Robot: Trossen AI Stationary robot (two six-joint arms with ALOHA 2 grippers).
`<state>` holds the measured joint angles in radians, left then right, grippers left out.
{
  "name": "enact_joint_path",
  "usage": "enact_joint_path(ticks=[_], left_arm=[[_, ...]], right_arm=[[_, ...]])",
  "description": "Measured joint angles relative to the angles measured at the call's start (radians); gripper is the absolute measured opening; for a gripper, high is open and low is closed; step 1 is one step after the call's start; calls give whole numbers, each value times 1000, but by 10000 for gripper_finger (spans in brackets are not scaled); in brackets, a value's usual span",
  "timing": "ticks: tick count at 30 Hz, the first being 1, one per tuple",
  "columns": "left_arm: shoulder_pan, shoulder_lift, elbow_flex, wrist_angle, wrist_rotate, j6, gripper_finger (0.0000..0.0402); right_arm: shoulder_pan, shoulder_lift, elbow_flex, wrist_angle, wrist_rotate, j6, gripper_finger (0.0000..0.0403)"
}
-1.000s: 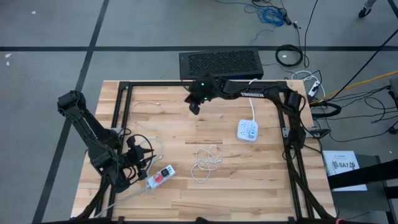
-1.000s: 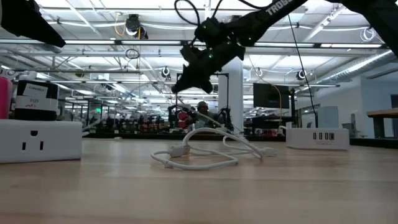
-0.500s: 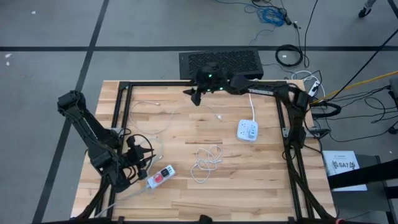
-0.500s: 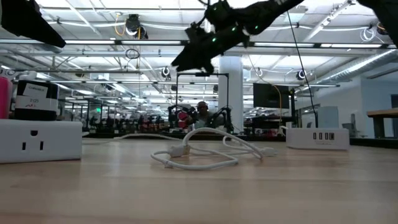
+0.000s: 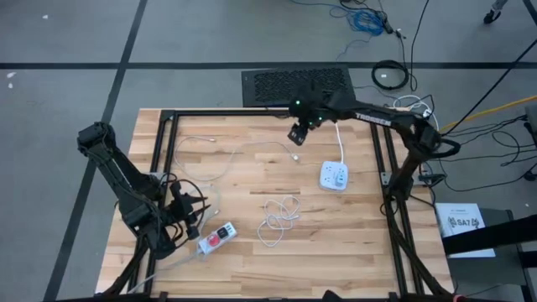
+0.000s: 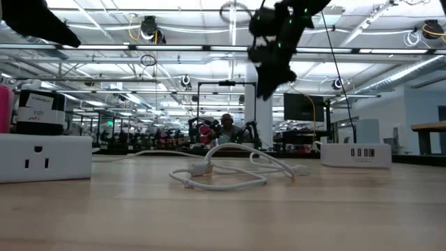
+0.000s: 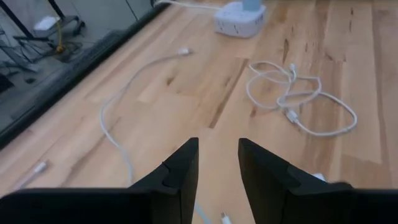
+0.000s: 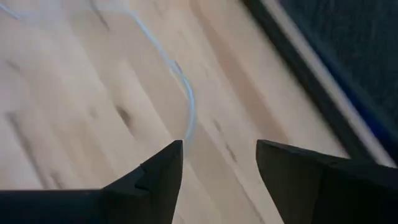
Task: Insert USB
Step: Insert the top right white cable charger into the black adapter charger
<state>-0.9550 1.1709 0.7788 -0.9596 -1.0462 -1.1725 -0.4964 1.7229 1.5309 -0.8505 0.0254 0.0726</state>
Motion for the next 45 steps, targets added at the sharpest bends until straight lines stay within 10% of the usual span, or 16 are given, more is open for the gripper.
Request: enact_joint_path(ticks=[23,45], left_arm=[[38,0,0,11,7,-28,121],[46,0,0,8,28,-29,121]], right_arm=[[28,293,-231,332,20,155,192],[167,205,-236,197,137,23,192]])
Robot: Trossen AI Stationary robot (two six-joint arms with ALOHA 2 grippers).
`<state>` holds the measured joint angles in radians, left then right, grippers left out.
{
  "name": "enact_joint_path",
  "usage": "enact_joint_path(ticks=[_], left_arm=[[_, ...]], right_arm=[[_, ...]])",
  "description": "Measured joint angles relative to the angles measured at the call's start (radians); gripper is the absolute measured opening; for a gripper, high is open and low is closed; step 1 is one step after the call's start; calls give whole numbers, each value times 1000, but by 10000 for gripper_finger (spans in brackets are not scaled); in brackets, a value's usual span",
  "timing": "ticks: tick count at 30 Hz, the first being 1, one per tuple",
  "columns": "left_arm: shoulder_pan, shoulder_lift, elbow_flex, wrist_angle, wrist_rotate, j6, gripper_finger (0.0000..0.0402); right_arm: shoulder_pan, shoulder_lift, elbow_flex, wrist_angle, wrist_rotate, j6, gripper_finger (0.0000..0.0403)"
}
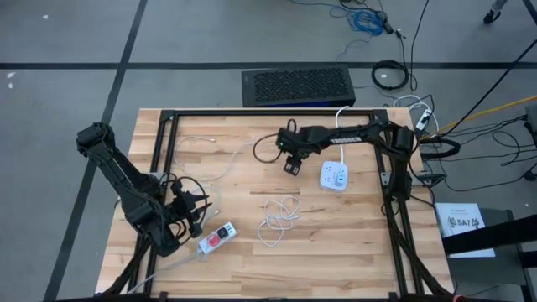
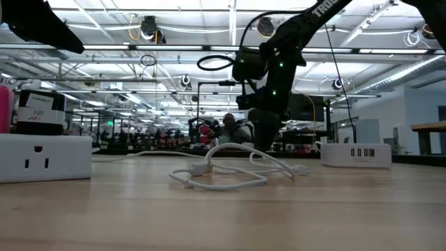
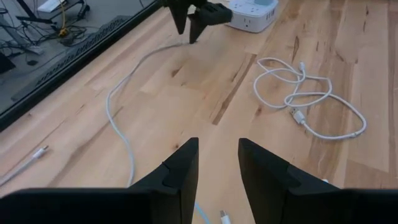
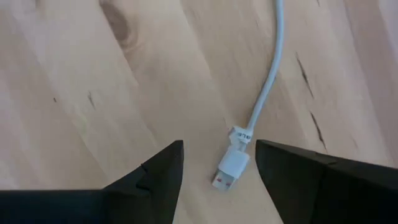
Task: Insert USB
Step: Insert the top right white cable charger into the black adapter charger
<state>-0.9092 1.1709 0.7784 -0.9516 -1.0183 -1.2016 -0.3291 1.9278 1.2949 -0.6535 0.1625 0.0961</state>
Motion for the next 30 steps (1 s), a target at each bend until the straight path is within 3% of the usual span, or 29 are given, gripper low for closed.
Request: enact_joint_path(ticks=[9,30], left_arm=[[0,0,0,0,0,2,121],[0,0,0,-6,0,-23,121]], right_arm=[[77,0,1,-64,184,45,192],[63,4,2,-26,199,78,198]])
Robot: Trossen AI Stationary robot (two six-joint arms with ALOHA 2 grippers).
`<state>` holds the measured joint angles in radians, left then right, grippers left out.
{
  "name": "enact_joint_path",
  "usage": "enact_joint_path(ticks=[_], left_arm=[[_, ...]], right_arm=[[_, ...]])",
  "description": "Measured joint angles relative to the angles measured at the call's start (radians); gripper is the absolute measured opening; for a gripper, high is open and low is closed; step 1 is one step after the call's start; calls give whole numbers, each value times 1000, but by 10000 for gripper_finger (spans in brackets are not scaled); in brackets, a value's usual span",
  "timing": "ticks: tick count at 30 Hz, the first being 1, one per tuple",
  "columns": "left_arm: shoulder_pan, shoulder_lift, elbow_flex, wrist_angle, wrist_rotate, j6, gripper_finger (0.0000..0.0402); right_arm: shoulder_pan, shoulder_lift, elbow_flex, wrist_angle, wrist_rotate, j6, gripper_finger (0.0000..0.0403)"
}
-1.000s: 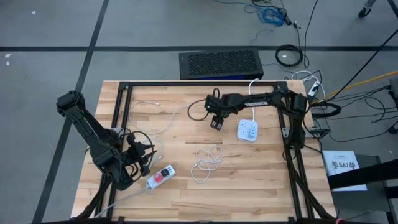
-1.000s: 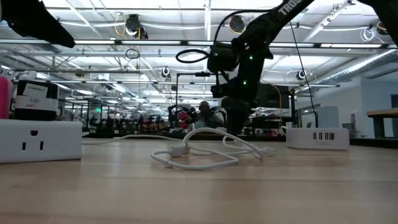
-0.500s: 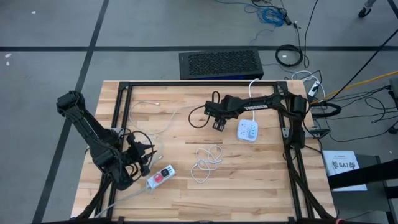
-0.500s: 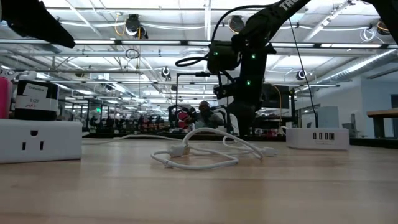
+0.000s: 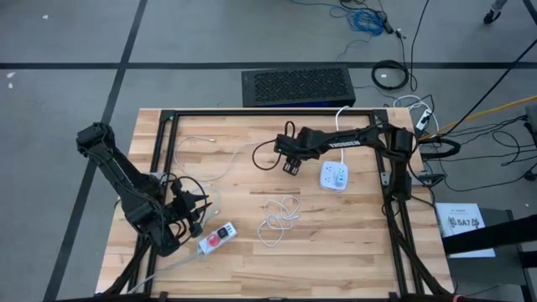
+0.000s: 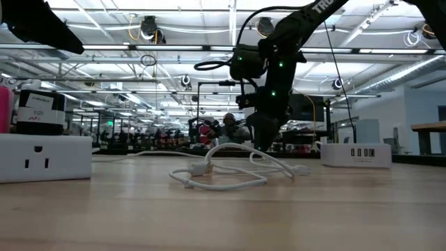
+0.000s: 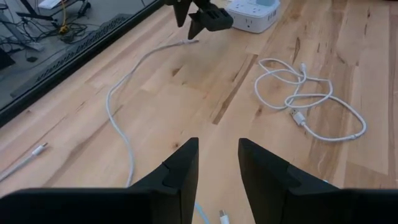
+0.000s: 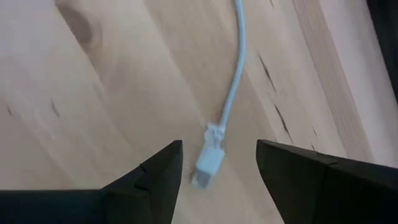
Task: Insert USB
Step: Insert the top right white cable charger into the black adapter charger
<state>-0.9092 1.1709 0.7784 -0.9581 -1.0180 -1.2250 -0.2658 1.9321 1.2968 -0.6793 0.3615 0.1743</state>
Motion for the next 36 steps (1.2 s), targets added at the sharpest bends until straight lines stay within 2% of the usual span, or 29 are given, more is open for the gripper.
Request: enact_joint_path(ticks=[6,14,17,21,23,26,30,36], left_arm=[[0,0,0,3,0,0,121],[0,0,0,6,0,1,121],[0,0,0,6,0,-1,121],[8,0,0,-1,-1,-32,121],[13,0,0,-2,-4,-49,121],[13,0,0,-2,-9,-53,121],[12,0,0,-2,-71,-52,110],[-11,0,0,-1,-197,-29,40]], right_arm=[[-12,26,2,43,-5,-5,195],[-58,82,3,76,-58,-6,168],[-74,83,5,80,-101,-10,130],[-84,85,3,101,-144,-41,33],[-89,86,3,109,-146,-64,12],[-105,81,2,115,-222,-68,9],[-103,46,-5,164,-308,-88,3],[-84,-72,0,218,-439,-99,1]])
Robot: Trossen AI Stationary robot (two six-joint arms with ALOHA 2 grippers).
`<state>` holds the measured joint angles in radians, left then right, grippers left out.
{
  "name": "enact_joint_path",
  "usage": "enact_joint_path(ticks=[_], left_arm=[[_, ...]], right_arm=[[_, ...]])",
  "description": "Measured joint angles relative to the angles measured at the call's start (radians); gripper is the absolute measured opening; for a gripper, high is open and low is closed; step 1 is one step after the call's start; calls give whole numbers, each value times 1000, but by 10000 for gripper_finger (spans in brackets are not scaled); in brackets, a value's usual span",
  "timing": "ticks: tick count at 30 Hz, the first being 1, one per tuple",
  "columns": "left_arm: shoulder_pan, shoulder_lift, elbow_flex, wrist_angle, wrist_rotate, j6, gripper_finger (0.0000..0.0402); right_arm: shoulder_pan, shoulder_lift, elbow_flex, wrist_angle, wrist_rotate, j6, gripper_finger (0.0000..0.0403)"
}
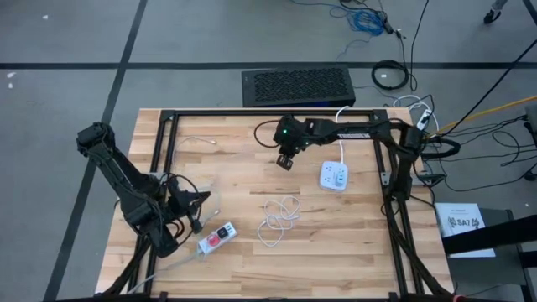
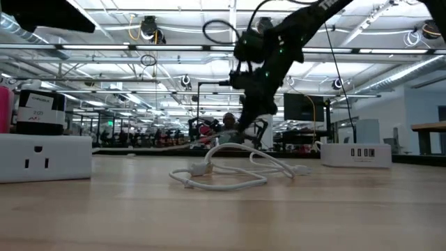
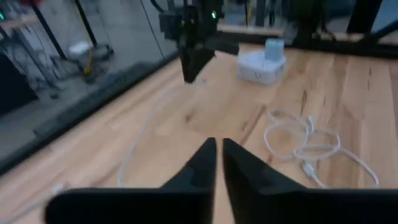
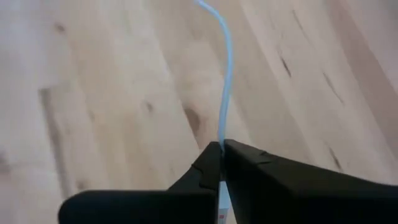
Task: Insert USB
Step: Insert the top right white cable charger into the black adapter charger
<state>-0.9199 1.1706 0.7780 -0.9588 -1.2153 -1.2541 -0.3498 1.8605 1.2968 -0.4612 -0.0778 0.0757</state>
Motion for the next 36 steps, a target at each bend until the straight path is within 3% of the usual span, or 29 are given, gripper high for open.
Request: enact_joint_path(ticks=[3,9,18,26,29,32,36], left_arm=[[-11,0,0,9,-67,2,8],[-39,-1,-27,91,-154,3,4],[-69,-1,-206,448,-283,-19,2],[-70,-2,-207,595,-306,134,1],[-58,-2,-175,614,-258,244,1],[-15,-2,-127,662,-147,419,1],[76,-2,-86,902,70,794,0]], right_arm=[[18,-47,-2,46,-50,-1,1],[49,-106,0,161,-101,18,0],[79,-146,0,410,-249,93,0],[121,-146,0,648,-324,150,0],[144,-146,0,719,-354,167,0],[163,-146,0,744,-371,175,0],[187,-146,12,742,-382,175,0]])
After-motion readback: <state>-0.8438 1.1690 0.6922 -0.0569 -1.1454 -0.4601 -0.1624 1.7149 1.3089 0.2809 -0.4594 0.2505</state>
